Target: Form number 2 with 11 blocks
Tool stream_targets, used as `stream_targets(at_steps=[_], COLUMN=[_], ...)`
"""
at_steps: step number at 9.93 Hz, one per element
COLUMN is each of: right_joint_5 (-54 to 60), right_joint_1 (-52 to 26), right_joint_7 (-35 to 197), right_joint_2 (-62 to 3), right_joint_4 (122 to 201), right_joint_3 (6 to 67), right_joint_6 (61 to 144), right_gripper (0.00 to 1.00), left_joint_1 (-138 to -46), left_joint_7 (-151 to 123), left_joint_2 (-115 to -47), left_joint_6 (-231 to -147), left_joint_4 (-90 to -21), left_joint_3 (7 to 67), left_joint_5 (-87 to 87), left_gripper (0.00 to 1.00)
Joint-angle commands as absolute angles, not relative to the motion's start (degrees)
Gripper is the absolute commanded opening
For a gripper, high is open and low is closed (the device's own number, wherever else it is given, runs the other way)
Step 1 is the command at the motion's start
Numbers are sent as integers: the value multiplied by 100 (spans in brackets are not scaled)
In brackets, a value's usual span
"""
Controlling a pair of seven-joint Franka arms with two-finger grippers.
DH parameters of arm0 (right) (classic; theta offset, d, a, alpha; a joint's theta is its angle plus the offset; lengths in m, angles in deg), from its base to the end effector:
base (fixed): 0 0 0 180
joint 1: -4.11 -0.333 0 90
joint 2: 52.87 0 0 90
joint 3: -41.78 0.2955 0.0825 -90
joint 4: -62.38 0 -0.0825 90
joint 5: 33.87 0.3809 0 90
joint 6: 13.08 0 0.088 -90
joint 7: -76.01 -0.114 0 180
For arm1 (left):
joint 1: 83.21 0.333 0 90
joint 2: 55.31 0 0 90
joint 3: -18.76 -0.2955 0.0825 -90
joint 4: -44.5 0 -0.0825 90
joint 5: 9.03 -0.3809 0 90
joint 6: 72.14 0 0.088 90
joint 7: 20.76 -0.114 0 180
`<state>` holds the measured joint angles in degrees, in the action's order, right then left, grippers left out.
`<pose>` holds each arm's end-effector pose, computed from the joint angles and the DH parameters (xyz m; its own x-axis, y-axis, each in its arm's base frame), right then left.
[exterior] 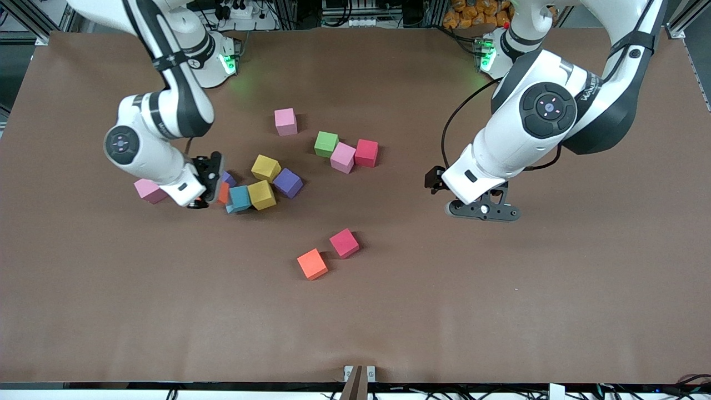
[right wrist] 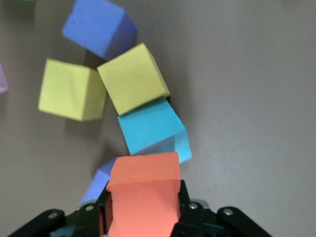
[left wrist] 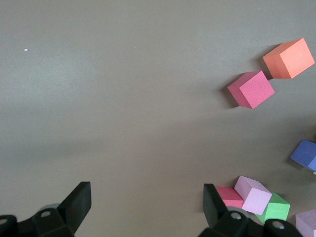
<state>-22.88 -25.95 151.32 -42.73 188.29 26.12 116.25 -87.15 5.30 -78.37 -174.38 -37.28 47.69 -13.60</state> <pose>0.5138 0.1376 0.2725 0.1364 0.9891 0.0549 0.9830 -0.1283 -0.1311 0.5817 -0.3099 0.4636 0.9936 -0.1033 -0.0467 -0.0981 -0.9899 0.1023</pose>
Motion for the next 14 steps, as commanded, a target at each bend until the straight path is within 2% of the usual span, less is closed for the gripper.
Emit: stream_targets(at_steps=[1, 3, 7, 10, 14], right_joint_5=[-2244, -2235, -2244, -2244, -2253], right_joint_1=[-2744, -2919, -3219, -3316, -3395], right_joint_7=[14634, 14108, 12519, 11673, 11127], right_joint_2=[-4512, -4644, -4812, -4864, -5040], right_joint_4=[18755, 18544, 18648, 18963, 19877], right_joint_3=[2858, 3114, 4193, 5028, 5785], right_joint_6=[11368, 10972, 10918, 11093, 12058], right_gripper=[0, 0, 0, 0, 0], left_joint_1=[-8699, -8707, -8699, -8699, -8716], left_joint_7=[446, 446, 455, 455, 455], left_joint_2=[-7825, -7825, -7825, -7825, -7825], left_joint_6=[-17506, -17506, -17506, -17506, -17498], left_joint_4=[-3768, -3768, -3768, -3777, -3821], left_joint_3=[4785, 4794, 4794, 4785, 4785], left_joint_5=[-1431, -1431, -1431, -1431, -1431], left_gripper=[100, 100, 100, 100, 100])
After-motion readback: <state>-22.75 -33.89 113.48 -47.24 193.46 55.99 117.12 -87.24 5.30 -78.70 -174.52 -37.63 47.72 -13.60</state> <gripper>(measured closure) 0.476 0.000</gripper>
